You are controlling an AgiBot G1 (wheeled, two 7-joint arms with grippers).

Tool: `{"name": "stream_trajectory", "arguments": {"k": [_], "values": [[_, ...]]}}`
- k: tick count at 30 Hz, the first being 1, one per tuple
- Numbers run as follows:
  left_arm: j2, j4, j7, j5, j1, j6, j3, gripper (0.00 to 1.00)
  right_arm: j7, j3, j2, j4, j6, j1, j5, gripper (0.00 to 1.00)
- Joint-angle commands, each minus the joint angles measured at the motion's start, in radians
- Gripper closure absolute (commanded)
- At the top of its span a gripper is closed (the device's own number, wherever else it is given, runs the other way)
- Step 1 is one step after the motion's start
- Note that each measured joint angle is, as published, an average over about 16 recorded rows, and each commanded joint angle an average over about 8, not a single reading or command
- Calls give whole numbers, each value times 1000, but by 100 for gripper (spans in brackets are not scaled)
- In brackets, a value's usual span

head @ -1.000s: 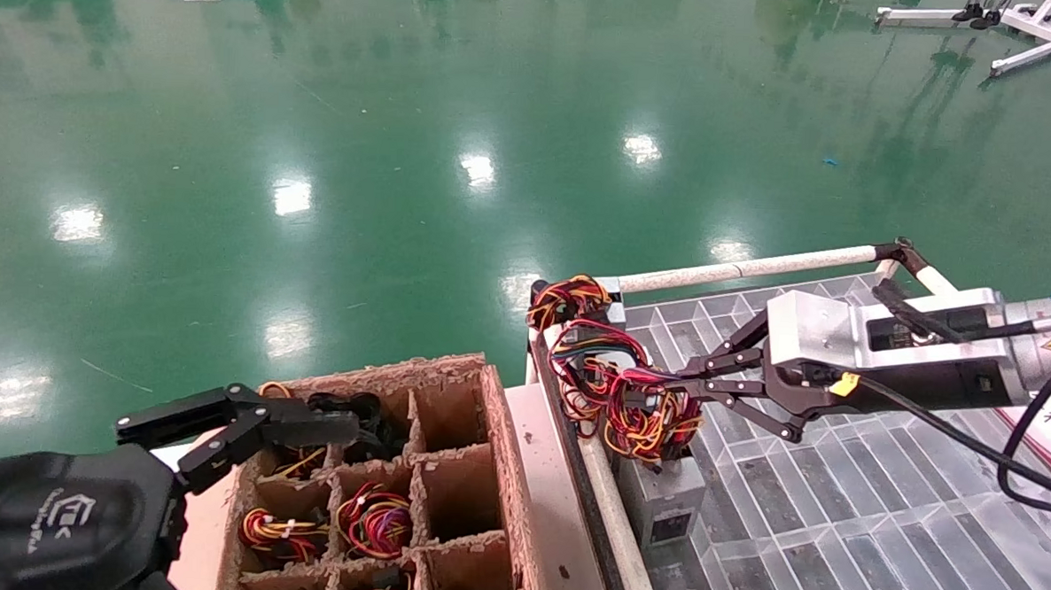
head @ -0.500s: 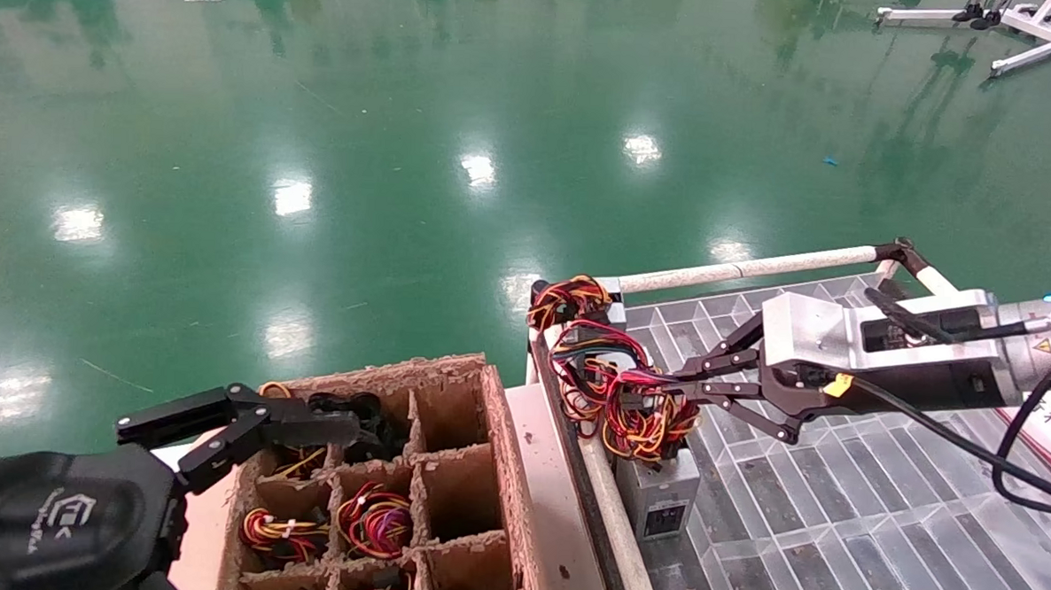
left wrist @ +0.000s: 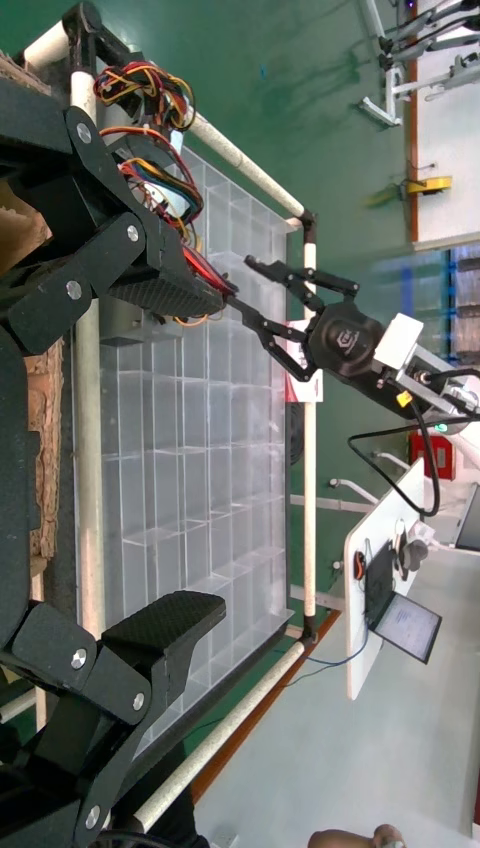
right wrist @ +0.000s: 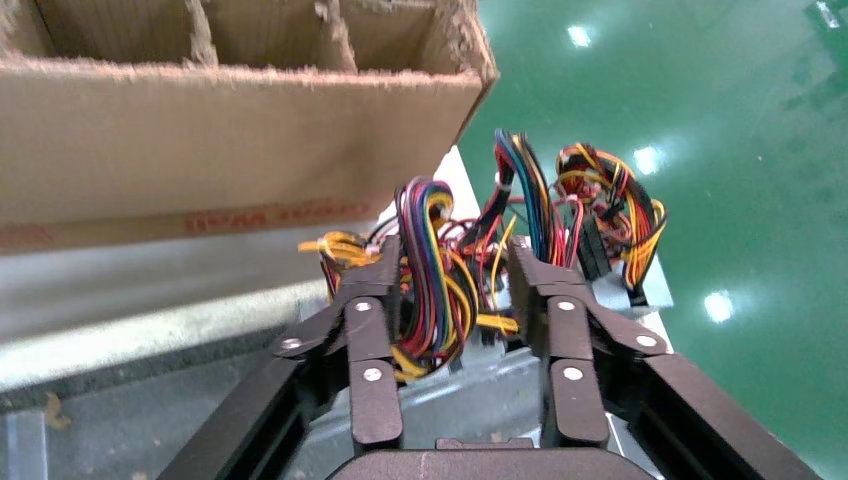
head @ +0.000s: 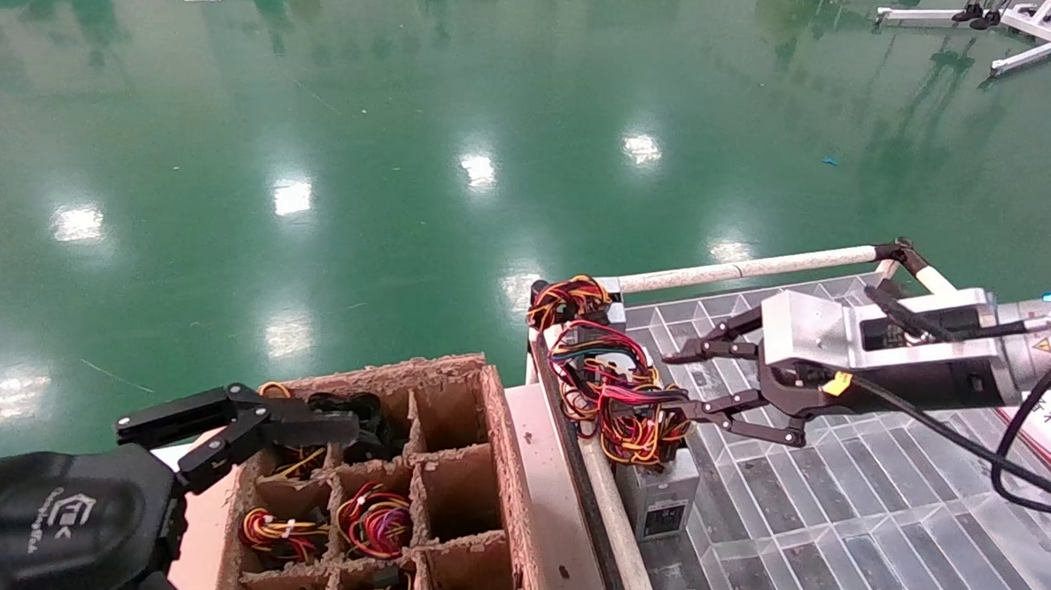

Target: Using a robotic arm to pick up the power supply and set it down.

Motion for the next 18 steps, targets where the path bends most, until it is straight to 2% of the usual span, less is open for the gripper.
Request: {"name": "stream_trajectory", "arguments": {"k": [1,9,18], "values": [[0,0,0,0,0,0,0,0,4,0,0,2,-4,5,0,0],[0,0,0,0,0,0,0,0,96,-4,26,80,-25,57,16,0],[0,1,0,0,0,0,0,0,174,20,68,199,-32,30,75,0]]}}
